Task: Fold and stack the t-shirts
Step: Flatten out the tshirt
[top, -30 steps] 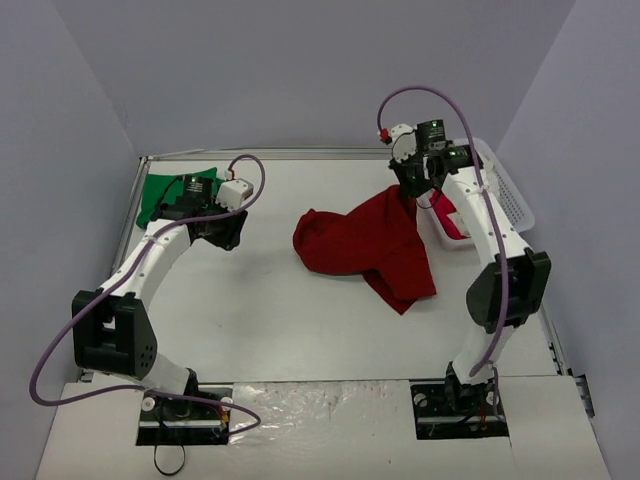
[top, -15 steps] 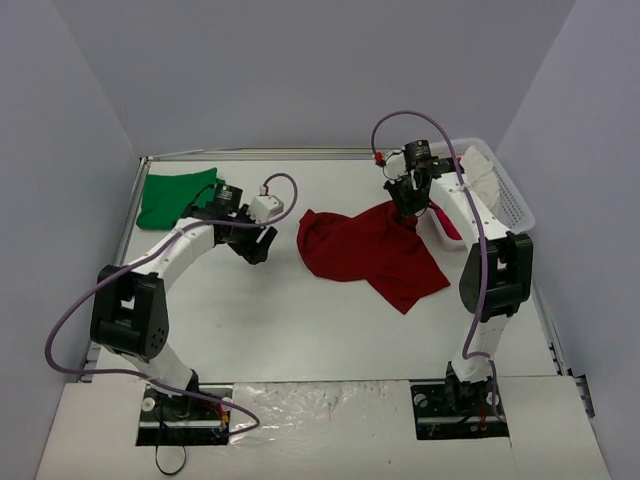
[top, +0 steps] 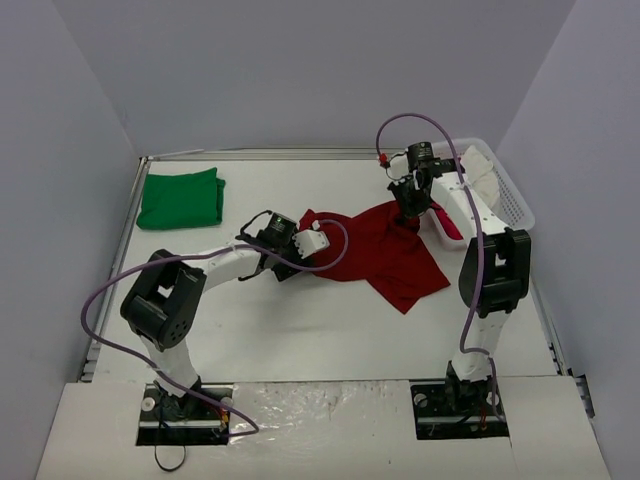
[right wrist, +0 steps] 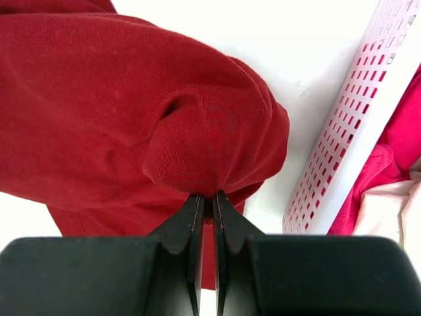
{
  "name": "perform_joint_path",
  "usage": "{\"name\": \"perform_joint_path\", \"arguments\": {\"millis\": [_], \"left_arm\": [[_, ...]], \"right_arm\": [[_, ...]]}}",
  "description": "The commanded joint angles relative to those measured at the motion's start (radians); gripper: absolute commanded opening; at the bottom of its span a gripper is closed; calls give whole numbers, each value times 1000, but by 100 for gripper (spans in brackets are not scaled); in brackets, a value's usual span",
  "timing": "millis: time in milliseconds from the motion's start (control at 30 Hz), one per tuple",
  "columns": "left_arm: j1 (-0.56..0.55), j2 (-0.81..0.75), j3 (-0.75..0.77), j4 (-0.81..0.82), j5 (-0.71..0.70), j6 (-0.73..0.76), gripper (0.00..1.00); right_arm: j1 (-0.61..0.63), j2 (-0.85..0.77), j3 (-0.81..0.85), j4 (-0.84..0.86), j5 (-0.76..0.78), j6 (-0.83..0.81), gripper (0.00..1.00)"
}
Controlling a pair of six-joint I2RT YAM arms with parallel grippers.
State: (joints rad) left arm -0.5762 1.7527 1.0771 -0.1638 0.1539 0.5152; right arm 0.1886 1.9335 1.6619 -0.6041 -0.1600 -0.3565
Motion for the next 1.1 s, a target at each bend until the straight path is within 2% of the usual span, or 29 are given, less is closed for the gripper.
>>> {"name": "perform_joint_path", "arguments": {"millis": [0,367,667,700,733,800,967,1067], "left_arm": [[-7,7,4,139,-96,57,60],[-24,31,89,165,-80,59,60],[-73,108,170,78,-28,92,61],[-77,131,179,70,-16,95,54],[-88,143,194,66,-16,95,40],[-94,169,211,46,-13,88,3],[-96,133,201,35,-19,82,2],[-80,32,169,26,-65,80,2]], "right_arm": [[-1,2,-14,-13,28,-1,0],[-1,62,-5,-13,37,-10,0],[-3,78,-7,-13,37,-16,0],[-3,78,-10,-11,36,-16,0],[-3,75,-10,-11,36,-18,0],[-3,73,-16,-11,36,-18,0],[-11,58,-31,-10,37,-22,0],[-9,32,-37,-13,36,-24,0]]}}
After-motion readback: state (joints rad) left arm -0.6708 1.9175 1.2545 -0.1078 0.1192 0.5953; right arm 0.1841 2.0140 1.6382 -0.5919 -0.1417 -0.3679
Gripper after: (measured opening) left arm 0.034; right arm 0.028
